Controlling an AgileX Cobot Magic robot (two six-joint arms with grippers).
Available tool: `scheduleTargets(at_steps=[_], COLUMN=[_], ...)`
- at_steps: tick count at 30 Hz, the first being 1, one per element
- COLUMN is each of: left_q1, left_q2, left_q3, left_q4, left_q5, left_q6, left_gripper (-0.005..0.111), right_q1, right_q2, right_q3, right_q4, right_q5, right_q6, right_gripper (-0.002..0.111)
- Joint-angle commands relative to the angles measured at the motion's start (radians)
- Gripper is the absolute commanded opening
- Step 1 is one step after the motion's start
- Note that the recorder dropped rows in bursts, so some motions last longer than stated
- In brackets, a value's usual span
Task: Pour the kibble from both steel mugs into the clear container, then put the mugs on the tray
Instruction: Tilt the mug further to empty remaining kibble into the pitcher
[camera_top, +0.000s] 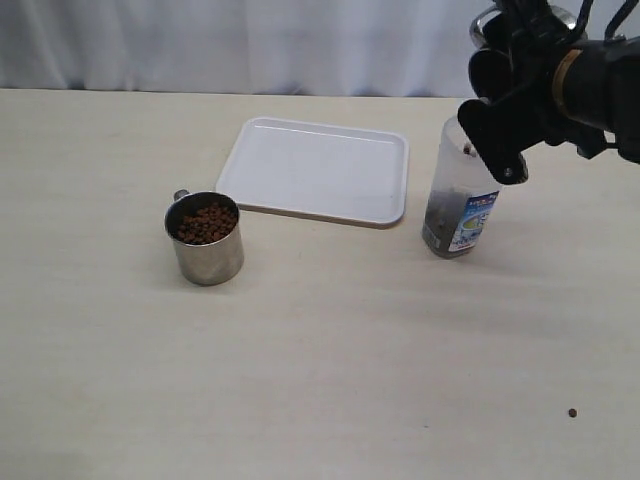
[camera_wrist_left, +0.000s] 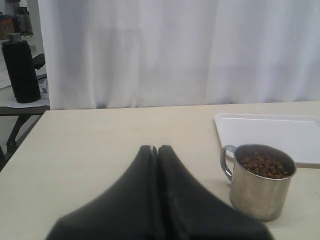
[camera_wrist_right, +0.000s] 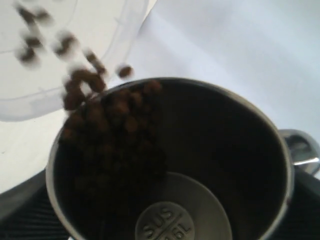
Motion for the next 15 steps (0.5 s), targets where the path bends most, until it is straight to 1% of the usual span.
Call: scheduleTargets(at_steps=[1,8,11,15], left_q1=[-0.005,-0.005,-0.005,-0.005], left_q2=[-0.003,-0.003,-0.003,-0.003], left_q3=[0.003,0.003,0.003,0.003], left_q4=[-0.004,0.006,0.005,0.005], left_q5=[-0.006,0.001,-0.002,-0.002], left_q6=[-0.003,-0.003,-0.003,-0.003], left_gripper=[0.0,0.0,0.0,0.0], right_q1=[0.003,0.005,0.063,0.073], right_q2=[-0.012,-0.014,-0.014,-0.014], right_q3=[0.005,0.015,0.015,0.015], right_q4=[-0.008,-0.008,-0.008,-0.008], right_q5=[0.019,0.021,0.101,0.098], right_q6=[-0.016,-0.034,-0.045,-0.05], right_gripper=[0.005,0.005,0.005,0.005])
